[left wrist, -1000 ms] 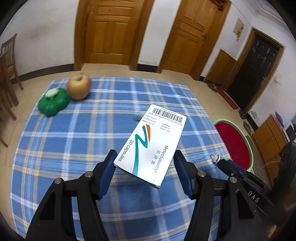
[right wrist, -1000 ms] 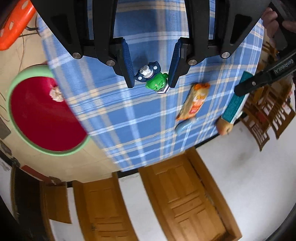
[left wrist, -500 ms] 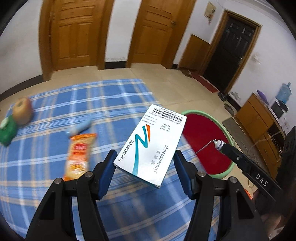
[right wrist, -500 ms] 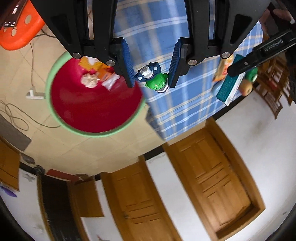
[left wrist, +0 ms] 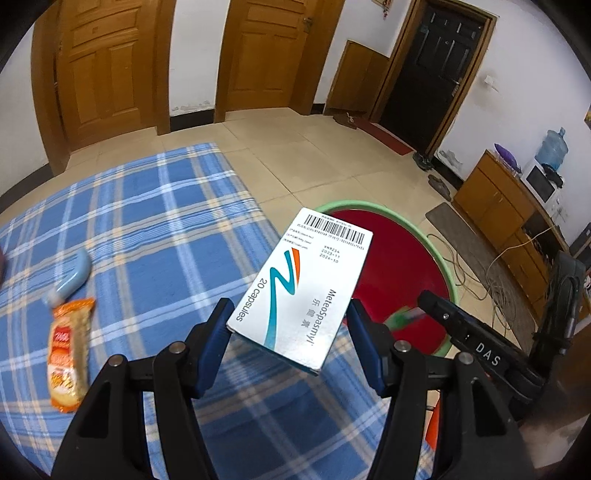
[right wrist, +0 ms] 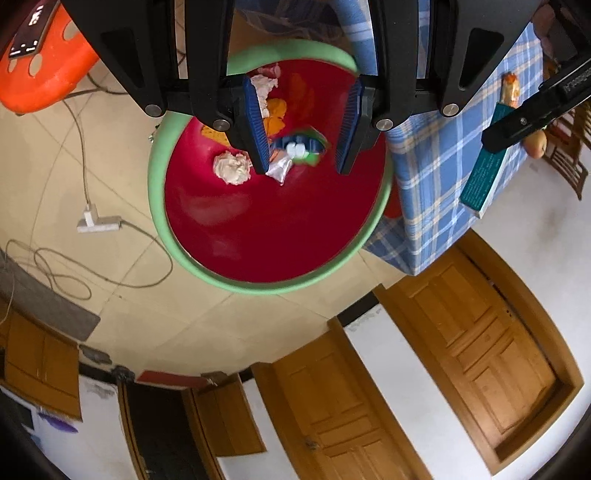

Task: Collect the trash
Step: 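Carry the box and toy over the red basin and open both tools to drop them, then move both tools back over the table toward the snack bag and blue toy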

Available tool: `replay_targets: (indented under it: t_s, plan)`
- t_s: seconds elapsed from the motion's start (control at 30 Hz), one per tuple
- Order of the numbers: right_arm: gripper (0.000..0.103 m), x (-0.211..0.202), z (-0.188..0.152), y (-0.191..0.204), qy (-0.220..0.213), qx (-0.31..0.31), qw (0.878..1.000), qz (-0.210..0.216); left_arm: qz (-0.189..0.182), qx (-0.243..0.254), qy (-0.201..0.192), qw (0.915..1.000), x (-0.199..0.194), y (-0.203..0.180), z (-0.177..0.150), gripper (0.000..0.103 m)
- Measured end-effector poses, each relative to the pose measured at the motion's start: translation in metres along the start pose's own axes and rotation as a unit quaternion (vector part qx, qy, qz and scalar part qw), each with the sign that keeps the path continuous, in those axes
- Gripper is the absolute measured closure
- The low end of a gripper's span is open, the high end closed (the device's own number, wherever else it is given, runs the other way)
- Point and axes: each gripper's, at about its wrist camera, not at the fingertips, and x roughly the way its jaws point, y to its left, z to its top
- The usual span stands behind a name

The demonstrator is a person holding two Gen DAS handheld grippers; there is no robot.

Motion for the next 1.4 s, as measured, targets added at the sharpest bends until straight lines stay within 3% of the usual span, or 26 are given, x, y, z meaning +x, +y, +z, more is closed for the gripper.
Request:
replay_targets:
  t_s: [0.7,0.87,1.4]
  plan:
    - [0.063,-0.025,-0.007,-0.024,-0.019,0.060,0.998,0.004,-0.014,0.049,0.012,0.9986,0.039,-0.039,0.014,0.040]
    - [0.062,-0.027,-0.009,-0.029,-0.018,0.069,0.997,0.004,-0.014,0.041,0.019,0.9989,0.048,-0.041,0.016,0.038]
    - [0.059,-0.049,-0.025,-0.007,-0.019,0.055,0.998,0.025,0.027,0.001,-0.008,0.9996,-0.006,0.001,0.002,0.038]
